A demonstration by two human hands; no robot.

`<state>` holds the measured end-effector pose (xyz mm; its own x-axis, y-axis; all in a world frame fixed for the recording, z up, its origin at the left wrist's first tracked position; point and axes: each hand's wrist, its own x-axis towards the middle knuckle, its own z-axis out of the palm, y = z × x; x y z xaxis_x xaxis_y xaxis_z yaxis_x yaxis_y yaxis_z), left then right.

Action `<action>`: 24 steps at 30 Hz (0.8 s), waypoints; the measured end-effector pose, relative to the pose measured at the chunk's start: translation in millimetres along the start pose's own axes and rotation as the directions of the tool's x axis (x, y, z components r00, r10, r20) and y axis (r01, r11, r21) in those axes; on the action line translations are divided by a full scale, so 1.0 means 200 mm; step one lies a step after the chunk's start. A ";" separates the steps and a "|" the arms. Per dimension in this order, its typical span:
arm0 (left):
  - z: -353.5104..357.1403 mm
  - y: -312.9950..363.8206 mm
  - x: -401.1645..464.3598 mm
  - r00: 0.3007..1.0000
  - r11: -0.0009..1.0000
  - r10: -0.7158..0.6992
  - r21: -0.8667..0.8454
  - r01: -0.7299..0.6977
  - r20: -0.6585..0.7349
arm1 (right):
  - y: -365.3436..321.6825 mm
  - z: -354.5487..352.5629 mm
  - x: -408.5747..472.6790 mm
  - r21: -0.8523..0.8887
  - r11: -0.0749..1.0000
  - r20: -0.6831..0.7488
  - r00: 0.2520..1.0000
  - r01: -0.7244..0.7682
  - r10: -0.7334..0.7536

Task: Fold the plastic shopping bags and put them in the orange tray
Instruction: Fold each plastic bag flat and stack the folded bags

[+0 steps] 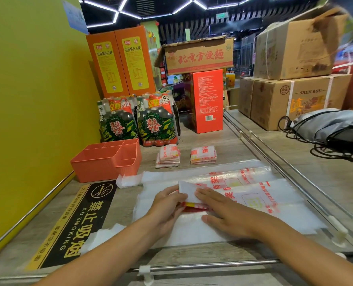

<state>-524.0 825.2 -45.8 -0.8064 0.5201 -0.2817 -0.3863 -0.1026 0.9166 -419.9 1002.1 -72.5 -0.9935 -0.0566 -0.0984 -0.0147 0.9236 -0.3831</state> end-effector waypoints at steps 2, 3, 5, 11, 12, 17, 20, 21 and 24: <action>0.00 0.00 0.03 0.996 0.999 0.002 -0.038 -0.005 -0.085 | -0.01 0.00 0.00 0.021 1.000 -0.020 1.000 0.010 -0.009; 0.01 -0.01 0.04 0.994 0.998 -0.001 -0.062 -0.006 -0.114 | -0.01 0.00 0.00 0.031 0.999 -0.032 0.999 0.018 -0.017; 0.03 -0.03 0.06 0.992 0.989 -0.017 -0.151 -0.003 -0.126 | -0.02 0.00 0.00 0.063 0.997 -0.056 0.998 0.033 -0.030; 0.14 -0.11 0.06 0.997 0.994 -0.014 -0.107 0.023 0.081 | -0.03 0.03 0.04 0.123 0.990 -0.058 0.996 0.070 -0.063; 0.15 -0.12 0.06 0.999 0.999 0.010 -0.039 -0.008 0.032 | -0.02 0.03 0.04 0.127 0.989 -0.058 0.996 0.078 -0.071; 0.10 -0.08 0.11 0.969 0.974 0.148 0.200 -0.108 -0.198 | 0.00 0.02 0.02 0.068 0.995 -0.055 0.996 0.068 -0.064; -0.05 -0.04 0.17 0.927 0.952 0.229 0.267 -0.150 -0.296 | 0.03 0.03 0.02 0.018 0.997 -0.073 0.994 0.077 -0.076; -0.10 -0.04 0.19 0.915 0.946 0.251 0.281 -0.162 -0.316 | 0.03 0.04 0.03 -0.003 0.997 -0.072 0.994 0.077 -0.077; -0.22 -0.03 0.21 0.896 0.930 0.293 0.316 -0.186 -0.334 | 0.03 0.05 0.04 -0.029 0.997 -0.065 0.995 0.077 -0.078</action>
<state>-575.6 811.1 -75.7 -0.9851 0.1527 -0.0787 -0.0676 0.0760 0.9948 -426.7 1003.8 -85.4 -0.9945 -0.1040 -0.0083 -0.0939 0.9271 -0.3629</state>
